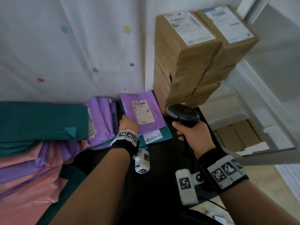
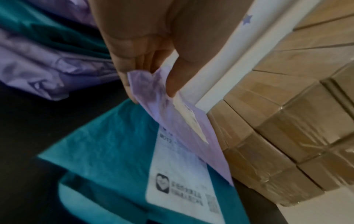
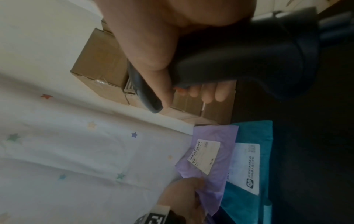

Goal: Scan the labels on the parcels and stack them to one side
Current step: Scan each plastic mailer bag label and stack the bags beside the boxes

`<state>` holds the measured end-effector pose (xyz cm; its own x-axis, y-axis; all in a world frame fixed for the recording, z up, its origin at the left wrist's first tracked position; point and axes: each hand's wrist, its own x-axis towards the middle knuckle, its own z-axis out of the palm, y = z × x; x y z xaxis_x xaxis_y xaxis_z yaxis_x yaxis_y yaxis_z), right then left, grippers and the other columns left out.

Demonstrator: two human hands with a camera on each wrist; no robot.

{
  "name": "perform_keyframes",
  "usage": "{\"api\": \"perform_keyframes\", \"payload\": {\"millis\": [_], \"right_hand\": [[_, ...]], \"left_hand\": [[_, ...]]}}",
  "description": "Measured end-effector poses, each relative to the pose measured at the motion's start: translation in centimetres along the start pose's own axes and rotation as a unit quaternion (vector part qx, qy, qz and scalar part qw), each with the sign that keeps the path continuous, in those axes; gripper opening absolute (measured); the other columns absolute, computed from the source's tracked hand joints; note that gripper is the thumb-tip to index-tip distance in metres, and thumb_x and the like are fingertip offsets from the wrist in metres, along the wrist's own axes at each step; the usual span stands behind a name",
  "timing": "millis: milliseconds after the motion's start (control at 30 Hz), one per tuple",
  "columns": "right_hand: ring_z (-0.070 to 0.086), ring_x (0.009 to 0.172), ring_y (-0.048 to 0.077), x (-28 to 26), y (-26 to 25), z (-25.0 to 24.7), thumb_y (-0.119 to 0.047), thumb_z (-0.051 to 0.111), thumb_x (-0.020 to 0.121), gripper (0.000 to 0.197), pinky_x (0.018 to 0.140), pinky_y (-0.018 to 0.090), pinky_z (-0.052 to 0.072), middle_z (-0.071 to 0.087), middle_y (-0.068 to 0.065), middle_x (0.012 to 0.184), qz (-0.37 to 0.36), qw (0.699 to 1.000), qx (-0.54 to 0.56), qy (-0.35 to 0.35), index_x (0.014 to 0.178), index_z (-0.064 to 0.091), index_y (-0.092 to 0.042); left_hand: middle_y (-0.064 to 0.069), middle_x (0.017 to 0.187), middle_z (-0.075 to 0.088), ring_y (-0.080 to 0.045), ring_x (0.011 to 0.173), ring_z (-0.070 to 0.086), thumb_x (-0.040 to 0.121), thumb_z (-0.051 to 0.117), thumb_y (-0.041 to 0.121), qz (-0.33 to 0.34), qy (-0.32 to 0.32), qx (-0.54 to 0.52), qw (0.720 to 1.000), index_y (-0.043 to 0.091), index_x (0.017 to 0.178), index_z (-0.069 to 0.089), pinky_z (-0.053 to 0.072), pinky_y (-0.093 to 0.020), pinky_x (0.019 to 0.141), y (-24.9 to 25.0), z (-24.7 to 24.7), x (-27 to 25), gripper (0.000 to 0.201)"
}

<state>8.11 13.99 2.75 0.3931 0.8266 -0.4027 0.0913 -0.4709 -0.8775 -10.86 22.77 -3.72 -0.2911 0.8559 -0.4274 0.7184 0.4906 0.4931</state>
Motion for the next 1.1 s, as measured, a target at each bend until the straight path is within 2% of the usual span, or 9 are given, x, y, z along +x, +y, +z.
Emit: {"api": "perform_keyframes", "payload": {"millis": [67,167,233,400,567,700,800,1000,1100], "right_hand": [[0.069,0.077,0.015,-0.1,-0.1,0.4,-0.033,0.079,0.08,0.02,0.073,0.033,0.058,0.07,0.0,0.084,0.004,1.0,-0.004,-0.005,0.091,0.065,-0.026],[0.064,0.065,0.018,-0.5,-0.4,1.1,-0.037,0.079,0.08,0.027,0.067,0.034,0.057,0.067,0.005,0.074,0.014,1.0,-0.012,-0.026,0.094,0.067,-0.016],[0.061,0.067,0.019,-1.0,-0.6,1.9,-0.035,0.079,0.081,0.03,0.065,0.034,0.054,0.066,0.007,0.08,0.009,0.999,-0.024,-0.046,0.099,0.066,-0.014],[0.058,0.059,0.018,-2.5,-1.1,4.5,-0.017,0.077,0.083,0.022,0.059,0.032,0.051,0.064,0.008,0.078,-0.022,0.994,-0.047,-0.098,0.098,0.065,-0.009],[0.056,0.053,0.019,-4.6,-1.8,7.6,-0.007,0.078,0.08,0.017,0.058,0.035,0.052,0.061,0.009,0.068,-0.052,0.988,-0.045,-0.138,0.081,0.061,-0.011],[0.056,0.058,0.021,-6.0,-2.3,9.7,-0.01,0.079,0.081,0.018,0.057,0.031,0.05,0.064,0.01,0.071,-0.068,0.981,-0.055,-0.172,0.087,0.062,-0.01],[0.059,0.058,0.018,-6.9,-2.5,10.6,-0.014,0.079,0.08,0.018,0.055,0.03,0.053,0.067,0.011,0.072,-0.081,0.98,-0.063,-0.171,0.089,0.065,-0.01],[0.061,0.061,0.017,-7.9,-2.6,10.9,-0.017,0.077,0.082,0.015,0.06,0.03,0.056,0.069,0.009,0.075,-0.092,0.98,-0.081,-0.158,0.09,0.065,-0.013],[0.058,0.06,0.018,-8.1,-2.7,10.9,-0.015,0.078,0.082,0.017,0.059,0.031,0.051,0.065,0.007,0.073,-0.087,0.984,-0.064,-0.142,0.09,0.064,-0.012]], "left_hand": [[-0.023,0.135,0.045,-0.037,0.12,0.049,0.09,0.051,0.007,-0.004,0.013,-0.003,1.0,0.003,0.138,0.033,0.041,-0.037,0.096,-0.3,-0.4,-0.5,0.051],[-0.019,0.137,0.042,-0.035,0.119,0.049,0.088,0.05,0.004,0.045,0.04,-0.005,0.998,0.009,0.14,0.034,0.042,-0.039,0.098,-1.3,-1.9,-1.6,0.055],[-0.016,0.138,0.043,-0.033,0.12,0.049,0.088,0.051,0.004,0.088,0.061,0.0,0.994,0.012,0.138,0.042,0.041,-0.04,0.1,-2.4,-3.4,-2.3,0.051],[-0.017,0.127,0.054,-0.033,0.114,0.051,0.083,0.049,-0.006,0.18,0.151,0.069,0.97,0.007,0.123,0.06,0.039,-0.037,0.092,-6.2,-9.2,-3.8,0.044],[-0.017,0.115,0.06,-0.034,0.108,0.054,0.077,0.051,-0.005,0.149,0.21,0.195,0.946,0.004,0.114,0.063,0.044,-0.041,0.087,-10.0,-15.8,-4.2,0.039],[-0.015,0.11,0.062,-0.034,0.109,0.054,0.083,0.047,0.001,0.088,0.199,0.313,0.924,0.003,0.107,0.062,0.043,-0.038,0.089,-12.3,-18.5,-4.1,0.029],[-0.01,0.111,0.061,-0.031,0.11,0.052,0.085,0.047,0.007,0.088,0.194,0.365,0.906,0.007,0.108,0.062,0.041,-0.037,0.091,-13.6,-18.8,-3.7,0.028],[-0.012,0.1,0.064,-0.032,0.099,0.056,0.083,0.051,0.006,0.128,0.239,0.332,0.903,0.007,0.096,0.063,0.04,-0.038,0.084,-13.9,-19.5,-3.7,0.017],[-0.015,0.094,0.064,-0.034,0.093,0.056,0.082,0.052,0.004,0.164,0.275,0.275,0.907,0.006,0.091,0.061,0.036,-0.04,0.079,-13.0,-20.3,-4.3,0.013]]}}
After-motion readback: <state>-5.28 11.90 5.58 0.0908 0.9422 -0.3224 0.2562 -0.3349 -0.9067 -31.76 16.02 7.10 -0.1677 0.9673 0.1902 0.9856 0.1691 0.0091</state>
